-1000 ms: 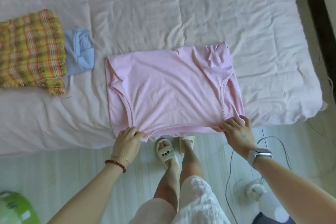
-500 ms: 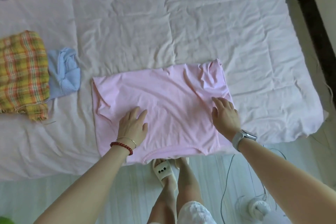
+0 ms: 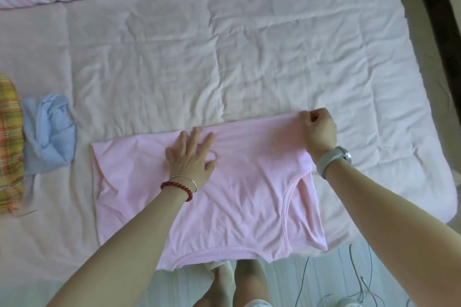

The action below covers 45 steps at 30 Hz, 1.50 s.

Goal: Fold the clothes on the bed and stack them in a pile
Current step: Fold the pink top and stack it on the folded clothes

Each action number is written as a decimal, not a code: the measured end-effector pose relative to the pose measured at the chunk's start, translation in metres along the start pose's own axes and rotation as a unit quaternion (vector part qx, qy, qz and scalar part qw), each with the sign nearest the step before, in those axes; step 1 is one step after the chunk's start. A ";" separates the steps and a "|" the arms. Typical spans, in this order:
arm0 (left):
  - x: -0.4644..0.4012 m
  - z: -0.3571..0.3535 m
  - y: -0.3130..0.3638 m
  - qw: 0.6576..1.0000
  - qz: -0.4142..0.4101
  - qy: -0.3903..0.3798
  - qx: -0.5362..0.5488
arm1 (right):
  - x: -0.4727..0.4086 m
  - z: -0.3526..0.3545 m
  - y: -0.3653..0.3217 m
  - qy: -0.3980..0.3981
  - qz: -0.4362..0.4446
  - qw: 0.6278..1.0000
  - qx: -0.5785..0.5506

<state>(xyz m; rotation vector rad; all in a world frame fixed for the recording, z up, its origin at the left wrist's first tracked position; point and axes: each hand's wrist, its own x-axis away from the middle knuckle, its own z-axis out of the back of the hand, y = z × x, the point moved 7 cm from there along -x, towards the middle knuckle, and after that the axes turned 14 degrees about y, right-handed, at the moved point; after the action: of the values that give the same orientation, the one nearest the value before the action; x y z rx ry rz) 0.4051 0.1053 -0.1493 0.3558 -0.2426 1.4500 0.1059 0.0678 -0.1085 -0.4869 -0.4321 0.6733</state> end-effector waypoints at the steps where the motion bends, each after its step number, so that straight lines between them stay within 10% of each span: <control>1: -0.001 -0.001 -0.001 1.000 0.001 -0.004 -0.004 | -0.004 0.005 0.006 0.006 -0.016 1.000 -0.014; 6: -0.005 0.016 -0.004 0.998 -0.020 0.055 0.001 | 0.011 0.019 -0.013 0.073 0.200 0.972 0.098; 10: 0.000 0.023 -0.038 0.996 -0.008 0.083 -0.035 | 0.091 -0.021 -0.055 -0.025 0.562 0.816 0.133; 12: 0.005 0.018 -0.070 0.996 0.033 0.058 -0.058 | 0.116 -0.051 -0.051 -0.110 0.599 0.768 0.197; 22: -0.002 0.057 -0.198 0.986 0.139 0.061 -0.062 | 0.121 -0.094 -0.038 -0.128 0.453 0.813 0.343; 29: 0.016 0.074 -0.163 0.962 0.151 0.225 -0.044 | 0.082 -0.063 -0.041 -0.075 0.395 0.862 0.309; 36: 0.057 0.028 -0.018 0.992 -0.036 0.117 0.017 | 0.029 -0.005 0.000 -0.008 0.044 0.985 0.165; 45: 0.056 -0.031 -0.003 0.999 -0.016 -0.027 -0.017 | 0.084 0.002 0.041 -0.019 0.009 0.988 0.152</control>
<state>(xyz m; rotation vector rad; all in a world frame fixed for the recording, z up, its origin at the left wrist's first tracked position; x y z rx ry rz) 0.4128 0.1681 -0.1577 0.3698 -0.3027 1.4039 0.1440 0.1532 -0.1110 -0.1891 -0.3534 0.7513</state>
